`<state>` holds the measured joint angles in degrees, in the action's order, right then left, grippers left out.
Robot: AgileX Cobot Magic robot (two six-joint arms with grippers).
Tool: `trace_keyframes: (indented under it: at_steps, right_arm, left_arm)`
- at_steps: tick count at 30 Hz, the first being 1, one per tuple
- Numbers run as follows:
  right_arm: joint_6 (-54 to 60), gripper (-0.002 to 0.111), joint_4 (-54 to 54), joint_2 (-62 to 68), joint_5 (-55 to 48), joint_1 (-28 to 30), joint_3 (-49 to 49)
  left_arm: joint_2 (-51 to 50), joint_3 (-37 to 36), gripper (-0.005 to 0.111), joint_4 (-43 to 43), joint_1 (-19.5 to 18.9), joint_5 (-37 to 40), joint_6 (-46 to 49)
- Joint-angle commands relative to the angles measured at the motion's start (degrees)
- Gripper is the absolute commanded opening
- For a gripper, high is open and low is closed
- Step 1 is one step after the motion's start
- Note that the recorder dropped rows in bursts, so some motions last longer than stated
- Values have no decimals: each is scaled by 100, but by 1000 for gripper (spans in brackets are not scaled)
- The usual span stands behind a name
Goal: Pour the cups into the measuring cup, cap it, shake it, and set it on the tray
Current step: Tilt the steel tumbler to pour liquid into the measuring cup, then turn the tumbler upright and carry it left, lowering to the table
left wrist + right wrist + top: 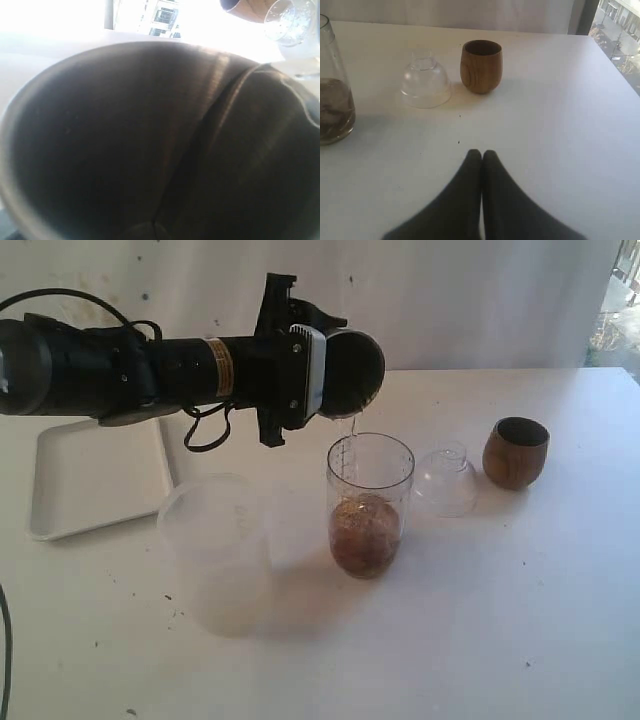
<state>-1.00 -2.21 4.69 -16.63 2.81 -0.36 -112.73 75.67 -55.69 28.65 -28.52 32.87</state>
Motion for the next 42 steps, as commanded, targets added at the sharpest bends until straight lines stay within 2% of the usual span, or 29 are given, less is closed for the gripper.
trace_keyframes:
  at_steps: [1, 11, 16, 20, 24, 26, 30, 38, 42]
  right_arm:
    - [-30, 0, 2, -19, 6, 0, 36]
    - [-30, 0, 2, -19, 6, 0, 36]
    - [-30, 0, 2, -19, 6, 0, 36]
    - [-30, 0, 2, -19, 6, 0, 36]
    - [-30, 0, 2, -19, 6, 0, 36]
    - [-30, 0, 2, -19, 6, 0, 36]
    - [-30, 0, 2, -19, 6, 0, 36]
    - [-30, 0, 2, -19, 6, 0, 36]
    - [-30, 0, 2, -19, 6, 0, 36]
  left_arm:
    - [141, 45, 0, 149, 17, -264, -403]
    - [141, 45, 0, 149, 17, -430, -3166]
    - [141, 45, 0, 160, 17, -396, -5239]
    - [130, 45, 0, 437, 6, 1, -6822]
    - [-19, 33, 0, 773, -180, -158, -7168]
    - [-147, 19, 0, 886, -374, -561, -7480]
    - [-337, -123, 0, 1102, -704, -1293, -7490]
    - [-659, -133, 0, 1088, -1093, -1139, -6745]
    - [-670, -133, 0, 1088, -1127, -689, -6265]
